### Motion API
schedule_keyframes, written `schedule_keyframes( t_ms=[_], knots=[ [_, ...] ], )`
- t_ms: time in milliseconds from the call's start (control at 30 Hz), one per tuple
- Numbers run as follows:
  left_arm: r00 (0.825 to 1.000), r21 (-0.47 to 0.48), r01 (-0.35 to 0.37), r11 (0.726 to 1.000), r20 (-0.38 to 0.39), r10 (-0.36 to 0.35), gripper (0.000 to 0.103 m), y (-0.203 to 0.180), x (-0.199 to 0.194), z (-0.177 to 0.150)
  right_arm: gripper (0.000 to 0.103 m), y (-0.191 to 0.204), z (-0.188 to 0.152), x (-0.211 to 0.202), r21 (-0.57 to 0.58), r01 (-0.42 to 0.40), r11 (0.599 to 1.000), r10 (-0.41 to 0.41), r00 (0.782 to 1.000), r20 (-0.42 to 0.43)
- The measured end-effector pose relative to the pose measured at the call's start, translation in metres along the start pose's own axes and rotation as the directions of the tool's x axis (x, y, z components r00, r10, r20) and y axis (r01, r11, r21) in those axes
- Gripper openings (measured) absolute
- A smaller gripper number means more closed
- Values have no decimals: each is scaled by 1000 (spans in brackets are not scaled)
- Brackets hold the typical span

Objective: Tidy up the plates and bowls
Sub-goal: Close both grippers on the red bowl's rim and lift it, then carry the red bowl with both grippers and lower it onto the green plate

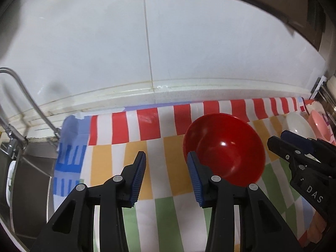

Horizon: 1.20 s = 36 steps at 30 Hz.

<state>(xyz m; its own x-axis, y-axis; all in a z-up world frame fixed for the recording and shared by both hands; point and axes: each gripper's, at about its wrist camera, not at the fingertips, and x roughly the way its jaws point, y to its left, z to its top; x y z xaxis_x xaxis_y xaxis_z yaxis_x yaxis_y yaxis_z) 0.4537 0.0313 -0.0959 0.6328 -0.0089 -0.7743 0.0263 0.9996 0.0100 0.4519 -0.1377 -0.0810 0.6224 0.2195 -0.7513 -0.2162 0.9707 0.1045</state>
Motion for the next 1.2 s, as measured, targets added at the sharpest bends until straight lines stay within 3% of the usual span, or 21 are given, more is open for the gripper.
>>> schedule_keyframes(
  t_ms=[467, 767, 1200],
  knots=[
    [997, 29, 26, 999, -76, -24, 34, -7, 47, 8, 27, -2, 5, 39, 15, -28, 999, 29, 997, -76],
    [995, 64, 54, 996, -91, -48, 12, -19, 58, 12, 13, -4, 4, 56, 46, -60, 997, 65, 990, -124],
    [997, 89, 41, 995, -65, -36, 12, -31, 38, 10, 11, -8, 0, 38, 67, -40, 997, 48, 991, -125]
  ],
)
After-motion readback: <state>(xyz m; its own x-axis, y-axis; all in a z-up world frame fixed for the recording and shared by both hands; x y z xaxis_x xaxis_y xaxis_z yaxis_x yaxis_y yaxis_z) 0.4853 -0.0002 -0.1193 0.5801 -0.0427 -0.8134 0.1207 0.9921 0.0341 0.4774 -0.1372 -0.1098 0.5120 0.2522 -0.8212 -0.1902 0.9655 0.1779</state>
